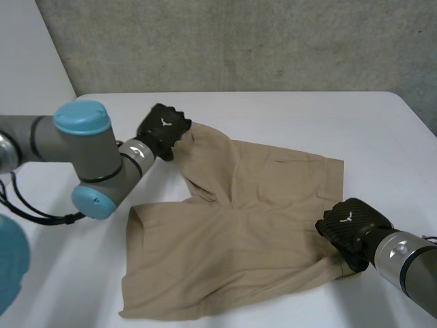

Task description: Fold the shorts.

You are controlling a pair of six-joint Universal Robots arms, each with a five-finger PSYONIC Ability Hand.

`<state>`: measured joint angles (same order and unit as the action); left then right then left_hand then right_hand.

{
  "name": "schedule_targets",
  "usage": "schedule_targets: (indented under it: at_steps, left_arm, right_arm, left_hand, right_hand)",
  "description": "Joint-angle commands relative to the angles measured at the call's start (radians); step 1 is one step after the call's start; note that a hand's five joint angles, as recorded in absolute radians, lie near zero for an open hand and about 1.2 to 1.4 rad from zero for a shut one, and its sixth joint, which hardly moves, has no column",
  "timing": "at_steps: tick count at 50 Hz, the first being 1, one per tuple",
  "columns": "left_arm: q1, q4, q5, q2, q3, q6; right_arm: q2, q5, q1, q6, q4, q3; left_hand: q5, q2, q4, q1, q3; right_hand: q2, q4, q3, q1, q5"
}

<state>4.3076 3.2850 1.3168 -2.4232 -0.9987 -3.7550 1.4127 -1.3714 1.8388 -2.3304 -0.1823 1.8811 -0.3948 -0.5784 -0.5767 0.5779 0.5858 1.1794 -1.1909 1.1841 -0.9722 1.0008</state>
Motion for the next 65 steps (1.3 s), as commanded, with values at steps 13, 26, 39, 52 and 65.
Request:
schedule_targets:
  at_steps: [13,26,39,52,65]
  left_arm:
    - [0.009,-0.179,0.053,-0.145,0.161,-0.014]
    - [0.018,-0.094,0.137,0.062,-0.202,-0.039]
    - [0.066,-0.093,0.220,0.174,-0.304,-0.059]
    - [0.017,-0.082,0.190,0.214,-0.284,0.009]
    - [0.011,-0.059,0.051,0.058,-0.141,0.129]
  right_arm:
    - [-0.029,-0.008,-0.001,-0.004,0.014,-0.003]
    - [-0.038,-0.011,0.000,-0.004,0.014,-0.003]
    - [-0.038,-0.011,0.008,-0.004,0.014,-0.002]
    - [-0.037,-0.011,0.010,-0.006,0.017,0.000]
    - [-0.038,-0.011,0.005,-0.006,0.020,0.004]
  left_hand:
    - [-0.827,-0.818,-0.819,0.818,0.810]
    - [-0.722,-0.713,-0.715,0.713,0.706]
    - [-0.238,-0.229,-0.230,0.229,0.221]
    - [-0.076,-0.067,-0.068,0.067,0.059]
    - [-0.061,-0.052,-0.054,0.053,0.045]
  right_hand:
    - [0.217,-0.205,0.212,-0.424,0.221]
    - [0.217,-0.205,0.212,-0.424,0.221]
    - [0.217,-0.205,0.212,-0.424,0.221]
    - [0.217,-0.205,0.212,-0.424,0.221]
    - [0.217,-0.205,0.212,-0.424,0.221]
